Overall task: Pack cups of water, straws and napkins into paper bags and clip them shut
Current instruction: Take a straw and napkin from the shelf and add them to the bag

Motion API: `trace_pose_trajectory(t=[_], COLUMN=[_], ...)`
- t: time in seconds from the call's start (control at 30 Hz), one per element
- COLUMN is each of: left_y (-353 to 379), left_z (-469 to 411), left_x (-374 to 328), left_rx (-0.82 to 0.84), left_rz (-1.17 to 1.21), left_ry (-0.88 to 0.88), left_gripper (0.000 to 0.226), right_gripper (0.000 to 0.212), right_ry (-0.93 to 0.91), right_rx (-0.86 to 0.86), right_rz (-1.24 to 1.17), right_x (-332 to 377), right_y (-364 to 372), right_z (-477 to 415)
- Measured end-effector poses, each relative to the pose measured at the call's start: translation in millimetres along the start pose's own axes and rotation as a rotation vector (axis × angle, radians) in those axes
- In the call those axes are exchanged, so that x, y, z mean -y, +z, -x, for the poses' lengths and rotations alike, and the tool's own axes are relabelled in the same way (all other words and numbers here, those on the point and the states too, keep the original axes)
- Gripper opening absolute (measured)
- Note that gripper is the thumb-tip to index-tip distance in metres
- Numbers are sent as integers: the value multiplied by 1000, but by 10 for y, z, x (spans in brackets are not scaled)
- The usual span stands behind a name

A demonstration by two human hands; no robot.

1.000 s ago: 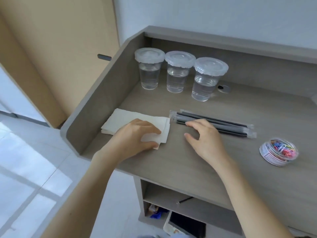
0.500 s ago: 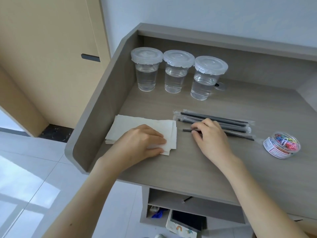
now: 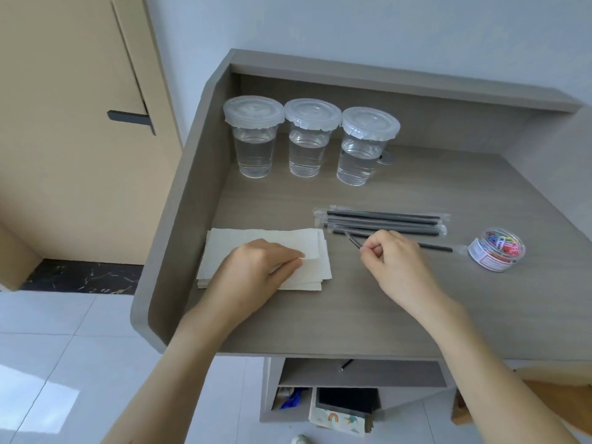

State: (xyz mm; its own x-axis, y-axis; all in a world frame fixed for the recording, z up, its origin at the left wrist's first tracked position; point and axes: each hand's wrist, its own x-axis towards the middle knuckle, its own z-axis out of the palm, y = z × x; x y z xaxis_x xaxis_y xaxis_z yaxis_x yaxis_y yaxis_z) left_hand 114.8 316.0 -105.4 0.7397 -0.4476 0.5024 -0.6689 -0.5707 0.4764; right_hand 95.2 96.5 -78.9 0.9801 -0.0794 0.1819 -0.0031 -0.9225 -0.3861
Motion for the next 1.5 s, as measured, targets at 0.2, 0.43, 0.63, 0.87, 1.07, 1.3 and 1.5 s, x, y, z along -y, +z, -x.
trace_pose_trajectory(t=[0.2,0.43,0.63,0.87,1.07,1.3,1.5], left_y=[-93,87,757,2005,2907,4016,4999], left_z=[-50,-102,-186,-142,-164,-566,-1199], left_x=[-293,-948,-1887,-3201,-4077,-4741,-5308], left_rx=[-199,0,178,330,548,747,887], left_rz=[275,595,645,688,743,821,813], left_ry=[-179,-242,-95,-95,-115,-37,159], left_gripper=[14,16,22,15,15,22,12], right_gripper=[15,21,14,11,7,9,19], right_ry=[189,409,502,613,818,975,959], right_rx=[-136,-342,-452,-632,-759,-830,-716], right_rz=[-445,-1027,-1178,-1199,-1162,-907,-409], right_x=[119,51,-615,-1873,-2836,-4024,-5143], right_y=[-246,-357,-744,-1213,-1471,-1733,-2232], right_z=[321,790,1401,2223,2835,3097,3126])
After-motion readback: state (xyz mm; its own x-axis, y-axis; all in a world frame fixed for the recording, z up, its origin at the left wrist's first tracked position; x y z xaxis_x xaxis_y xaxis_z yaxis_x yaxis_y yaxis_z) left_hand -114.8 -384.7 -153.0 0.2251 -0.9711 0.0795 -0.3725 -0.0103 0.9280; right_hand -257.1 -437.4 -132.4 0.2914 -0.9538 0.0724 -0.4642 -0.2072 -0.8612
